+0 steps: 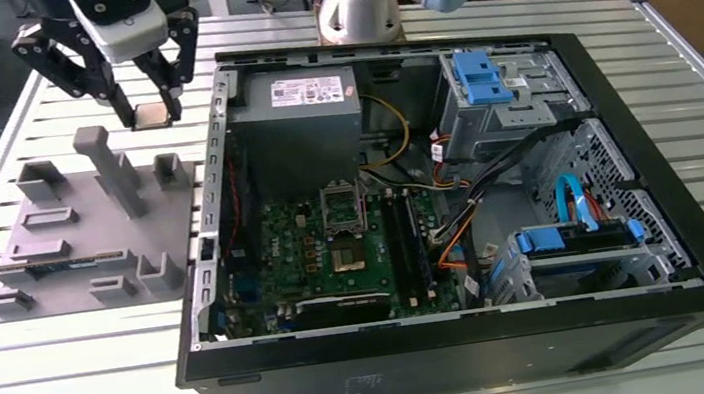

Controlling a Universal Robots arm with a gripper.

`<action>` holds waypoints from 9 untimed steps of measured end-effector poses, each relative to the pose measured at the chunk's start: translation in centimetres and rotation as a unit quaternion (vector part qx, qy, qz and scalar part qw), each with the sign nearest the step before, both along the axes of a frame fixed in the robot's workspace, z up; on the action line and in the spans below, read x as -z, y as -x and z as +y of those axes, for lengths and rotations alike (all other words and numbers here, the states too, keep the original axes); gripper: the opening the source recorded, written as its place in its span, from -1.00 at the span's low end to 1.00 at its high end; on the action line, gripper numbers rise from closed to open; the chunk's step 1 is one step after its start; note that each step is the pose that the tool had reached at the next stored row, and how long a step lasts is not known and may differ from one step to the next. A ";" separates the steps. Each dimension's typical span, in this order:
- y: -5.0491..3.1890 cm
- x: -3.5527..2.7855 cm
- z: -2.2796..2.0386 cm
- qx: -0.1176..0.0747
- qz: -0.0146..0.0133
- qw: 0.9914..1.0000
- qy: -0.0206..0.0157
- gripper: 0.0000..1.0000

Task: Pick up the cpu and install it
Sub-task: 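Pick up the cpu and move it towards the insertion slot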

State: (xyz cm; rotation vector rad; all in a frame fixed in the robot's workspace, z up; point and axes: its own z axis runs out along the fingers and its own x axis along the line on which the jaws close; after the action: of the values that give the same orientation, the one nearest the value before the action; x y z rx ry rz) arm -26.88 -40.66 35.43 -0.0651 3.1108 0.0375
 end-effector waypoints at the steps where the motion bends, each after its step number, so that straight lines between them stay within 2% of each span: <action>1: 0.00 0.00 0.00 0.000 0.000 1.000 0.000 -0.06; 5: -0.21 -0.02 0.00 0.000 0.000 1.000 0.000 -0.06; 9: -1.23 0.01 0.00 0.000 0.000 1.000 0.000 -0.06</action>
State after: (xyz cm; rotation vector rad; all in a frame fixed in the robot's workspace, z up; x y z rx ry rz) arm -25.65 -40.66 35.42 -0.0651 3.1109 0.0374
